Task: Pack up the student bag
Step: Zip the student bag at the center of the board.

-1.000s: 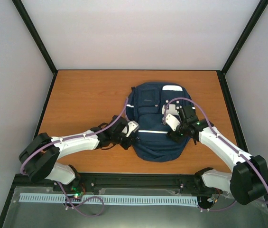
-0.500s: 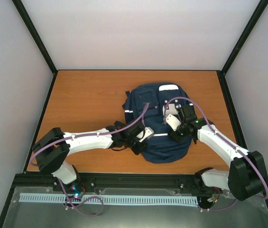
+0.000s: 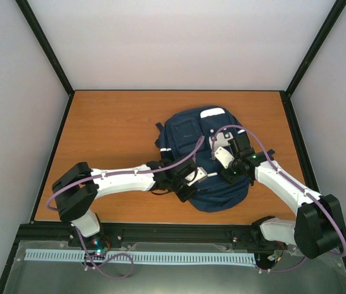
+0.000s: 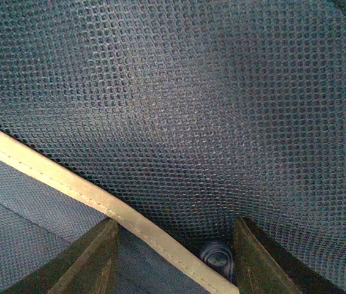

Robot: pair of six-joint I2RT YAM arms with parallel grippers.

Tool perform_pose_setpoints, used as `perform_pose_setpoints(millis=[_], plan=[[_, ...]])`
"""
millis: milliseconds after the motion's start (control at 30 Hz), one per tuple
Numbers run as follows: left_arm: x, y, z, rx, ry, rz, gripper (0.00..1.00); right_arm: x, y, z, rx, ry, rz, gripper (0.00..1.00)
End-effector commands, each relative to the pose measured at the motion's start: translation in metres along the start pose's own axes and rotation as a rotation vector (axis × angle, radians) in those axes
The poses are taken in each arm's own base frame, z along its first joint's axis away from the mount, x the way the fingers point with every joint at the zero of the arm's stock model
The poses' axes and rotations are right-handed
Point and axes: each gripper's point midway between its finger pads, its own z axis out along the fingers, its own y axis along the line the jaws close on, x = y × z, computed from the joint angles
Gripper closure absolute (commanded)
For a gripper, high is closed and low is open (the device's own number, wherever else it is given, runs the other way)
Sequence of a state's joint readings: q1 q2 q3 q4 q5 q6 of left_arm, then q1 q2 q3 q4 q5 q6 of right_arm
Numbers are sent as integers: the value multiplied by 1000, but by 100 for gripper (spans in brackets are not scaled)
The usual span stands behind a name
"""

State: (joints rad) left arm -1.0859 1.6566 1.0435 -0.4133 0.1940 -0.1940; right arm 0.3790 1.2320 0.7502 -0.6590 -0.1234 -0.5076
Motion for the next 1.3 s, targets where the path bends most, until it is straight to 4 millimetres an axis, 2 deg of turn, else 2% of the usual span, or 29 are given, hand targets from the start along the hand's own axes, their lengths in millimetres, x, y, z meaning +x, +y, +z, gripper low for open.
perform_pose_setpoints(millis=[0, 100, 367, 533, 600, 733, 900, 1067, 1167, 1267], plan=[[-13, -15, -28, 1, -61, 65, 99, -9, -1, -1, -7, -25, 20, 48], [-3, 2, -40, -98, -73, 56, 99, -18, 0, -11, -4, -76, 14, 48], [3, 50, -73, -261, -105, -26, 99, -36, 10, -35, -36, -195, -13, 46], [3, 94, -95, -407, -103, -94, 99, -38, 12, -40, -40, -221, -19, 44], [4, 101, -98, -419, -83, -107, 99, -37, 18, -36, -76, -213, -22, 43], [13, 94, -82, -363, -18, -115, 99, -31, 23, -24, -128, -163, -15, 43], [21, 72, -57, -246, -9, -133, 99, -23, 31, -8, -199, -99, 4, 44], [14, 46, -36, -185, -19, -118, 99, -15, 41, 6, -281, -25, 24, 50], [15, 36, -19, -168, 6, -111, 99, -14, 41, 7, -287, -22, 24, 51], [3, 24, -12, -133, -27, -103, 99, -15, 40, 6, -276, -24, 25, 52]])
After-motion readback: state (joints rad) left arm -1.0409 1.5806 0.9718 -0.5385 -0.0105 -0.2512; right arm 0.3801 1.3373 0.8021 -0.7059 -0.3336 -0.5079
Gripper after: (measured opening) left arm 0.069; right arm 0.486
